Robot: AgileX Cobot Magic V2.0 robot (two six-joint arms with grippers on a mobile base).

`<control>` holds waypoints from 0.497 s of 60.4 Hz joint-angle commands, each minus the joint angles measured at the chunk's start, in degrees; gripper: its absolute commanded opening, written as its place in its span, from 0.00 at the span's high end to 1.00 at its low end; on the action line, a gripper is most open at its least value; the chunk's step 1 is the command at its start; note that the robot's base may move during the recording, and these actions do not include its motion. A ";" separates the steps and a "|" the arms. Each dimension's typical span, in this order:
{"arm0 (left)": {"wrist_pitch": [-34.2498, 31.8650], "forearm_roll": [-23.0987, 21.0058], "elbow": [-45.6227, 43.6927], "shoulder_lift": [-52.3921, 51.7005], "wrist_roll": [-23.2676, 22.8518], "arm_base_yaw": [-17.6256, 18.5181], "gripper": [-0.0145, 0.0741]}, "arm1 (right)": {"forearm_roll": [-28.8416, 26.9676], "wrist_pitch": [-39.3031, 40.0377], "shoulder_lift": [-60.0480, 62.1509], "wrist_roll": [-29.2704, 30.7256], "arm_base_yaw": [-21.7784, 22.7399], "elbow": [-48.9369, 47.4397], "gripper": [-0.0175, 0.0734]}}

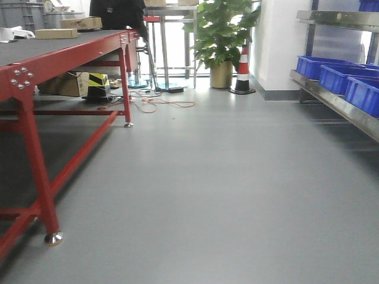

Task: Place cylindrical capacitor in blue bin on shelf
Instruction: 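Hold both cylinders while the base turns away from the table, then hold both cylinders while the base drives up to the blue-bin shelf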

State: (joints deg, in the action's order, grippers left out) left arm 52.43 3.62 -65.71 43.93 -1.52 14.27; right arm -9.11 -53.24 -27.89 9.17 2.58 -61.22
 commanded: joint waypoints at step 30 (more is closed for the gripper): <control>-1.19 -0.20 -0.09 -0.13 -0.07 0.37 0.96 | 0.02 1.30 0.22 0.30 0.07 -0.48 0.99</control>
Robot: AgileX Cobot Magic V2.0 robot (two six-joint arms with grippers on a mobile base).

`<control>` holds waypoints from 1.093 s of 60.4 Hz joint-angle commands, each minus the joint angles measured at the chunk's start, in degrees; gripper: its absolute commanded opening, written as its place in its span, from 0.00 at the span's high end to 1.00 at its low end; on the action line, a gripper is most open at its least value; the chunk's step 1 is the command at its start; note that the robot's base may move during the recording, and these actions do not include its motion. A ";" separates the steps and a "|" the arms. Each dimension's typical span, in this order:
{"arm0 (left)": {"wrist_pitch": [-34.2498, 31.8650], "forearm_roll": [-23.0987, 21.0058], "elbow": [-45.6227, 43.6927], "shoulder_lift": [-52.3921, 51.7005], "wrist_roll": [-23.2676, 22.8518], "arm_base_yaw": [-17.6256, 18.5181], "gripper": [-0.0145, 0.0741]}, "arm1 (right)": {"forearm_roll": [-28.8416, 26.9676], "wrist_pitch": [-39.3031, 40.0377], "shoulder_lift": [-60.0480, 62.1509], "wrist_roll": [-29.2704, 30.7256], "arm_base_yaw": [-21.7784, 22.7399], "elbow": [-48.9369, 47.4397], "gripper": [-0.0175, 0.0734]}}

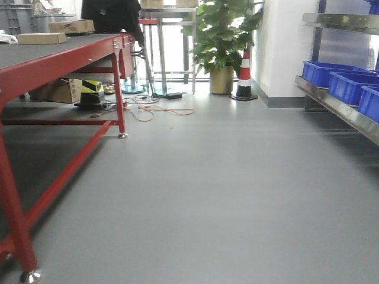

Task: Place cylindrical capacitor in blue bin on shelf
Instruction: 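Hold both cylinders while the base drives up to the blue-bin shelf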

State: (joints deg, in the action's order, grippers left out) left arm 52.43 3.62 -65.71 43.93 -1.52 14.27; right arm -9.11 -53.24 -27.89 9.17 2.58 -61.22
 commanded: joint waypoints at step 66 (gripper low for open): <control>-1.19 -0.20 -0.09 -0.13 -0.07 0.37 0.96 | 0.02 1.30 0.22 0.30 0.07 -0.48 0.99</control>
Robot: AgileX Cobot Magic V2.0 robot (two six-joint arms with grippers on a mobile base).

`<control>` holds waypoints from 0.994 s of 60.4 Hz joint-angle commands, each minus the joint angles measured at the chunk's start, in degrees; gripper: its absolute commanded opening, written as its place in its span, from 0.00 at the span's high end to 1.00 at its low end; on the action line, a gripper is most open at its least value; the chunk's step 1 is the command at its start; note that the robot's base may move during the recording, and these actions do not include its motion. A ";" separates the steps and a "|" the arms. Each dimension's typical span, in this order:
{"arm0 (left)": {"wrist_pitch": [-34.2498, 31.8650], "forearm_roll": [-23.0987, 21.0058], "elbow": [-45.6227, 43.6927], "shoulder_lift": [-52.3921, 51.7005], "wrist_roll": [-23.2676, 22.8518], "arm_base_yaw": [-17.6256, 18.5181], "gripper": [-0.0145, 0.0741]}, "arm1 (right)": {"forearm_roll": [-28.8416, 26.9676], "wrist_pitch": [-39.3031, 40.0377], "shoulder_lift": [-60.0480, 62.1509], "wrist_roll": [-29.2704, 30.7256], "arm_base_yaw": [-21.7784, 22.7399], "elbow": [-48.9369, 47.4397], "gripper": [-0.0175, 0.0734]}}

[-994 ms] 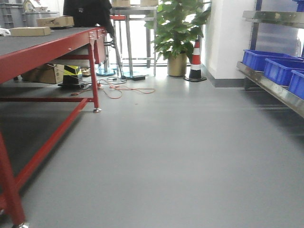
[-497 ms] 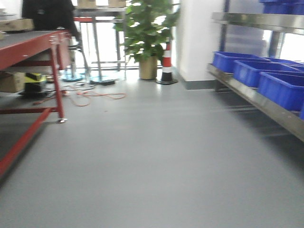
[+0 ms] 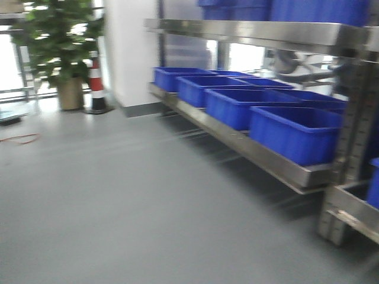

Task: Place cylindrical capacitor in blue bin on shelf
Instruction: 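Hold both cylinders while the base drives up to the blue-bin shelf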

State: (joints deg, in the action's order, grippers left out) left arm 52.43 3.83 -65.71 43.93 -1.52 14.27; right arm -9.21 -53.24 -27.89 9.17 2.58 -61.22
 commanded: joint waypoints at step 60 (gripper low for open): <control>-1.19 -0.41 -0.09 -0.13 -0.07 0.37 0.96 | 0.02 1.30 0.22 0.30 0.07 -0.48 0.99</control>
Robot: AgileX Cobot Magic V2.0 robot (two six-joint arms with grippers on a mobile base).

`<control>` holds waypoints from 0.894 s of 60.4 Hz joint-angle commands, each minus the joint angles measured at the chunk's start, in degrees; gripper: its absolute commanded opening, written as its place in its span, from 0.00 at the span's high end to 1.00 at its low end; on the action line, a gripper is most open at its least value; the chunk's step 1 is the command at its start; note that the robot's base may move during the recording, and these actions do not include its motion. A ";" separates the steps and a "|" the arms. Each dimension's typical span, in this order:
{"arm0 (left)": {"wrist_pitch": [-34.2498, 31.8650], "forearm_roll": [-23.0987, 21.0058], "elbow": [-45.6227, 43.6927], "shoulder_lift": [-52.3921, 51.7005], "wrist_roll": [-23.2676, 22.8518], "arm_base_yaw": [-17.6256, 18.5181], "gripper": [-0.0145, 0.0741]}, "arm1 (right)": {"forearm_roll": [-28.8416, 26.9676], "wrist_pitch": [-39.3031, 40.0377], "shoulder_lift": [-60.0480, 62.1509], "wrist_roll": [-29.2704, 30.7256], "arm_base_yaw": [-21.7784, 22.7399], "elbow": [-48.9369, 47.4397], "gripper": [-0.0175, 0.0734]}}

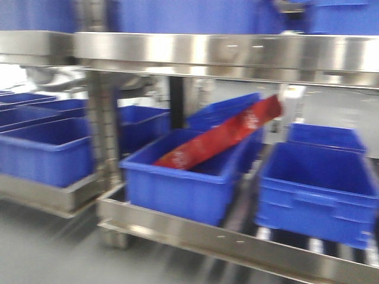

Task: Place cylindrical capacitor in blue bin on shelf
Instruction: 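Hold both cylinders while the base drives up to the blue-bin shelf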

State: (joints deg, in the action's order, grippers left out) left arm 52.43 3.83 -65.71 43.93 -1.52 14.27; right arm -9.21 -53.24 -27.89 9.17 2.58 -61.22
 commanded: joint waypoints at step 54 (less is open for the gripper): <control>-1.19 -0.29 -0.09 -0.13 -0.07 0.37 0.96 | 0.02 1.30 0.22 0.30 0.07 -0.48 0.99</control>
State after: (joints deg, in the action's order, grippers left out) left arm 52.43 3.71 -65.71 43.93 -1.52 14.27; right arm -9.21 -53.24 -27.89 9.17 2.58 -61.22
